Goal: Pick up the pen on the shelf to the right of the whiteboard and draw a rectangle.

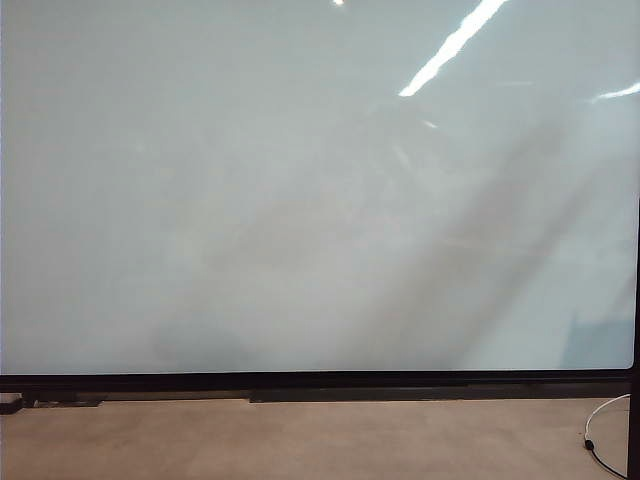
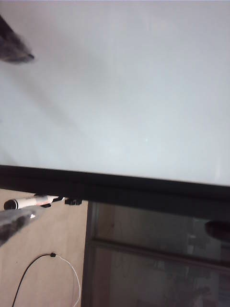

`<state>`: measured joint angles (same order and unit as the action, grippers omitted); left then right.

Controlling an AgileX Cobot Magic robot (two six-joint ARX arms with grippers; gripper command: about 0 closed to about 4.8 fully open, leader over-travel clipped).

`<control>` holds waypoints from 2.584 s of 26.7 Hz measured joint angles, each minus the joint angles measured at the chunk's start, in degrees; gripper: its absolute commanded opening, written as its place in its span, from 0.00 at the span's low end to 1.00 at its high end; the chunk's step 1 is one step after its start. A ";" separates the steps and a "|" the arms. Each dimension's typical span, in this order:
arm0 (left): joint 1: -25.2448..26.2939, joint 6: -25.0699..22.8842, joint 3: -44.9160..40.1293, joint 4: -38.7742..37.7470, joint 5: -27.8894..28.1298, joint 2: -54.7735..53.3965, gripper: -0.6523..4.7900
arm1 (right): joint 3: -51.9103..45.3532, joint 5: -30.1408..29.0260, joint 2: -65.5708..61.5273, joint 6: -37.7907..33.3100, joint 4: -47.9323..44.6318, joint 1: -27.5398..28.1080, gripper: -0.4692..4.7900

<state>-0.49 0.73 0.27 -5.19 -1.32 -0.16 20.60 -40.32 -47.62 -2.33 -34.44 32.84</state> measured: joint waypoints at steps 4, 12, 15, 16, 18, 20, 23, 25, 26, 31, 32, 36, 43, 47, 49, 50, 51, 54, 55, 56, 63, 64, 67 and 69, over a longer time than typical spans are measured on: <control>0.00 0.00 0.00 0.00 0.00 0.00 0.11 | 0.02 -0.04 -10.91 -0.81 -9.97 -0.02 0.81; 0.00 0.00 0.00 0.00 0.00 0.00 0.11 | 0.50 0.20 -29.18 -0.90 -26.25 0.02 0.81; 0.00 0.00 0.00 0.00 0.00 0.00 0.11 | 2.58 0.26 -35.56 -1.03 -28.85 0.02 0.81; 0.00 0.00 0.00 0.00 0.00 0.00 0.11 | 3.63 0.26 -37.94 -1.05 -29.77 -0.02 0.81; 0.00 0.00 0.00 0.00 0.00 0.00 0.11 | 4.81 0.37 -41.22 -1.03 -30.95 -0.02 0.81; 0.00 0.00 0.00 0.00 0.00 0.00 0.11 | 6.78 0.35 -44.35 -1.05 -31.74 -0.02 0.81; 0.00 0.00 0.00 0.00 0.00 0.00 0.11 | 9.79 0.22 -47.89 -0.94 -32.70 -0.07 0.81; 0.00 0.00 0.00 0.00 0.00 0.00 0.11 | 10.47 0.20 -49.42 -0.85 -32.59 -0.07 0.81; 0.00 0.00 0.00 0.00 0.00 0.00 0.11 | 10.78 0.17 -50.05 -0.83 -32.59 -0.09 0.81; 0.00 0.00 0.00 0.00 0.00 0.00 0.11 | 12.85 0.02 -54.23 -0.81 -33.68 -0.98 0.81; 0.00 0.00 0.00 0.00 0.00 0.00 0.11 | 13.16 0.04 -54.58 -0.79 -33.68 -1.36 0.81; 0.00 0.00 0.00 0.00 0.02 0.00 0.11 | 14.71 -0.04 -56.24 -0.76 -35.12 -3.08 0.81; 0.00 0.00 0.00 0.00 0.00 0.00 0.11 | 17.00 0.26 -59.23 -0.68 -35.52 -4.39 0.81; 0.00 0.00 0.00 0.00 0.00 0.00 0.11 | 17.88 0.87 -60.35 -0.63 -35.58 -4.39 0.81; 0.00 0.00 0.00 0.02 0.00 0.00 0.11 | 18.32 1.55 -60.63 -0.61 -35.65 -4.37 0.81; 0.00 0.02 0.00 0.00 0.00 0.00 0.11 | 18.67 1.64 -60.85 -0.61 -35.60 -4.37 0.81; 0.00 0.00 0.00 0.00 0.00 0.00 0.11 | 19.02 1.70 -61.11 -0.61 -35.60 -4.37 0.81; 0.00 0.00 -0.02 0.00 0.00 0.00 0.11 | 20.17 1.73 -61.81 -0.61 -35.65 -4.39 0.81; 0.00 0.00 0.00 0.02 0.00 0.00 0.11 | 20.37 1.73 -61.99 -0.61 -35.67 -4.39 0.81; 0.00 0.02 0.00 0.00 0.00 0.00 0.11 | 20.59 1.73 -62.25 -0.61 -35.60 -4.39 0.81; 0.00 0.00 0.00 0.02 0.00 0.00 0.11 | 21.73 1.75 -64.74 -0.63 -36.76 -4.39 0.79; 0.00 0.00 0.00 0.00 0.00 0.00 0.11 | 21.73 1.73 -65.00 -0.63 -36.87 -4.50 0.79; 0.00 0.00 -0.02 0.00 0.00 0.00 0.11 | 22.27 1.73 -65.46 -0.63 -36.92 -4.94 0.79; 0.00 0.00 0.00 0.00 0.00 0.00 0.11 | 23.10 1.73 -65.81 -0.63 -37.07 -5.29 0.79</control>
<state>-0.49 0.73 0.27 -5.19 -1.32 -0.16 43.70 -38.59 -113.43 -2.96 -71.50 27.55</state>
